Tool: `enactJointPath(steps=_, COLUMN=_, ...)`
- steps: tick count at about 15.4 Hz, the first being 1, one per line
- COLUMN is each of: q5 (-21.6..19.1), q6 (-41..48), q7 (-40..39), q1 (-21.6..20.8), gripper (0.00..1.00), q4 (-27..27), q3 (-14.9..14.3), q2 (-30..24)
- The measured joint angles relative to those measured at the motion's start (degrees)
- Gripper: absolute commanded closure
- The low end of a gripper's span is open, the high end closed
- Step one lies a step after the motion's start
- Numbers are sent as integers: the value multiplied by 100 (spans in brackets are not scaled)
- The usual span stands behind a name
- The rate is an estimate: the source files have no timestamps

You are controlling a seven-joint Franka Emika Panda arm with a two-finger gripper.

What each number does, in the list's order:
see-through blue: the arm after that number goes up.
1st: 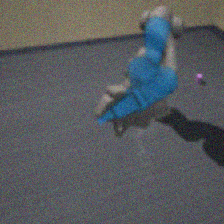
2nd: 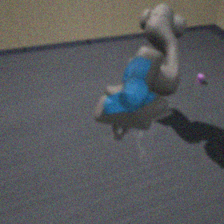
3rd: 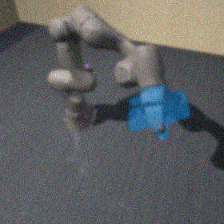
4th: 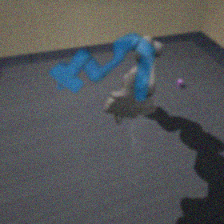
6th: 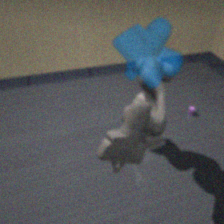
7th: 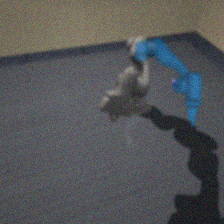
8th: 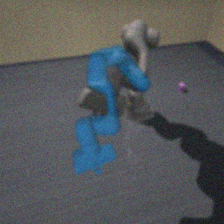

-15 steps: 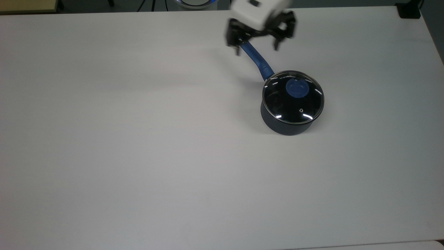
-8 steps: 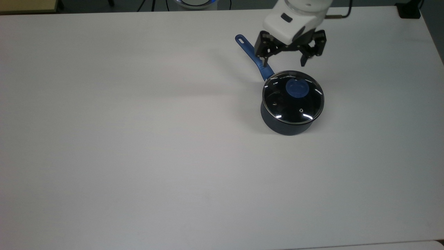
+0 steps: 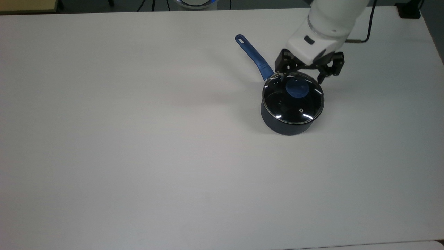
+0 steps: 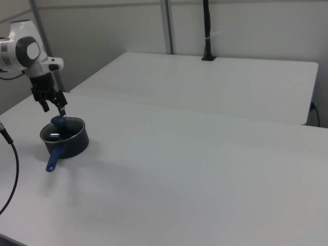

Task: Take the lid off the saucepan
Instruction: 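Lower the gripper and close it on the blue lid knob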

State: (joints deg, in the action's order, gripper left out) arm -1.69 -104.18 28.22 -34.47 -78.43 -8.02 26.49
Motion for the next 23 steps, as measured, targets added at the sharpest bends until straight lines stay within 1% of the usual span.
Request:
enactJointPath(steps=5, q5=0, q6=-8, q7=29, q1=-9, gripper=0, q4=281, q3=-24, q2=329)
enactJointPath(steps=12, q5=0, q6=-8, q7=-448, q1=53, gripper=0, q4=285, q3=-117, q2=352)
enactJointPath(steps=17, q5=0, q6=-7, q7=-515, q1=37, gripper=0, q4=268, q3=-97, q2=460)
enactJointPath(steps=19, q5=1, q6=-7, q7=-521, q1=37, gripper=11, q4=260, q3=-97, q2=499)
enactJointPath(steps=21, q5=1, q6=-7, q7=-525, q1=37, gripper=28, q4=260, q3=-97, q2=513)
enactJointPath(steps=22, q5=1, q6=-7, q7=-525, q1=37, gripper=33, q4=260, q3=-97, q2=513)
enactJointPath(steps=23, q5=1, q6=-7, q7=-527, q1=36, gripper=36, q4=260, q3=-97, q2=513)
